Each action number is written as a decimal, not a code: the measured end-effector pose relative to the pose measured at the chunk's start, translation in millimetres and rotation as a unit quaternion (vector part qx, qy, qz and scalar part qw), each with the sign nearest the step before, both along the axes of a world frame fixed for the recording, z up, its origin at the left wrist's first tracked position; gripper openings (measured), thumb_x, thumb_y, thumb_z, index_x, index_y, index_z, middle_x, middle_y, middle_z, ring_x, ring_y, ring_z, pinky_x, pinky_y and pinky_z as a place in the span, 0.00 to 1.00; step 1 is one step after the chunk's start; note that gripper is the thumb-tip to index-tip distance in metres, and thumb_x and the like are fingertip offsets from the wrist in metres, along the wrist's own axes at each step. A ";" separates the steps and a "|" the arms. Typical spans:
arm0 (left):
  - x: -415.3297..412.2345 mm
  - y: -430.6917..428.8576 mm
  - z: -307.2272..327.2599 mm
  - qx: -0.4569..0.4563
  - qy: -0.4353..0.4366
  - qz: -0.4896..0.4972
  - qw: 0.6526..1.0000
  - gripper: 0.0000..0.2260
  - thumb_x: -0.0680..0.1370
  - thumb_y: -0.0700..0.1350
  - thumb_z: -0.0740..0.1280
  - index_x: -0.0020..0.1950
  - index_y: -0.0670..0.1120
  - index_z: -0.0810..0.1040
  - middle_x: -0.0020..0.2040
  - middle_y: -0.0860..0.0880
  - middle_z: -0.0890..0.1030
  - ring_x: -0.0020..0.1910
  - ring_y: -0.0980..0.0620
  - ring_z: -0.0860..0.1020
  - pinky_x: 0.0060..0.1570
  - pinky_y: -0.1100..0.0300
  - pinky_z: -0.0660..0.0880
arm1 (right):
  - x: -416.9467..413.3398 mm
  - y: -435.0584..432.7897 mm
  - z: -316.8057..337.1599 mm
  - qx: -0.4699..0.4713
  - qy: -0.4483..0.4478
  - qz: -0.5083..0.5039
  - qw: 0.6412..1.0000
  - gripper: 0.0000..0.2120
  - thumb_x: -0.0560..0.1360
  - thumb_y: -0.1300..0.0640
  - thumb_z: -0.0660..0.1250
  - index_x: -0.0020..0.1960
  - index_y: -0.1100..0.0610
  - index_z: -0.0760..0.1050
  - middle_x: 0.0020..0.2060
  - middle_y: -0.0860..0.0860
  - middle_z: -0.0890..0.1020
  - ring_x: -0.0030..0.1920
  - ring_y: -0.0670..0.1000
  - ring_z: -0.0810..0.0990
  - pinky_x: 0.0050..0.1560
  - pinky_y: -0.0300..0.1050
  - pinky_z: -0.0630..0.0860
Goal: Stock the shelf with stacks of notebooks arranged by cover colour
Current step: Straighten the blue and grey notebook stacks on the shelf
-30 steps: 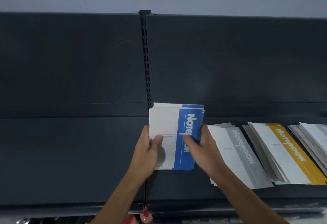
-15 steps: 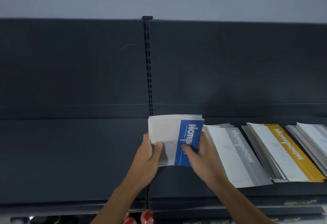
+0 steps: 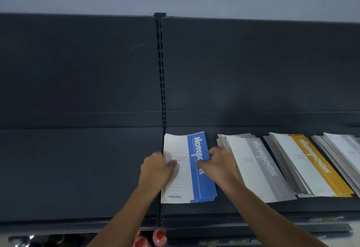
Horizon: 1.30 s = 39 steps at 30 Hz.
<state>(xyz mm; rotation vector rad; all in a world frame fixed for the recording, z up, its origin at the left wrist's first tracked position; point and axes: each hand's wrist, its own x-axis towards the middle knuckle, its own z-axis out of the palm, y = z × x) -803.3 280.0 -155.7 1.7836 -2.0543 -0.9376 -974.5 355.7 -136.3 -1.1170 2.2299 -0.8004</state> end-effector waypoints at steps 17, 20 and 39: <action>-8.4 0.7 -11.7 -0.081 -0.094 -0.031 0.992 0.15 0.78 0.58 0.68 0.44 0.47 0.73 0.46 0.49 0.77 0.41 0.50 0.77 0.39 0.58 0.72 | 5.8 -2.7 -19.5 0.066 0.085 0.028 0.994 0.10 0.79 0.51 0.67 0.46 0.55 0.70 0.57 0.55 0.72 0.52 0.52 0.75 0.49 0.43 0.74; -10.4 2.7 -6.3 -0.094 -0.147 -0.035 0.984 0.16 0.79 0.59 0.66 0.51 0.46 0.75 0.53 0.47 0.75 0.44 0.48 0.77 0.39 0.57 0.72 | 5.0 1.5 -14.5 0.067 0.115 0.046 0.990 0.13 0.79 0.50 0.66 0.41 0.54 0.67 0.53 0.52 0.67 0.49 0.50 0.69 0.47 0.42 0.69; -180.1 82.0 18.0 0.057 -0.019 -0.020 0.998 0.27 0.80 0.62 0.63 0.67 0.41 0.67 0.57 0.47 0.76 0.51 0.50 0.76 0.46 0.58 0.72 | -169.1 76.0 -1.4 0.064 0.046 0.013 0.997 0.15 0.76 0.50 0.63 0.59 0.58 0.69 0.46 0.45 0.72 0.45 0.47 0.74 0.41 0.44 0.72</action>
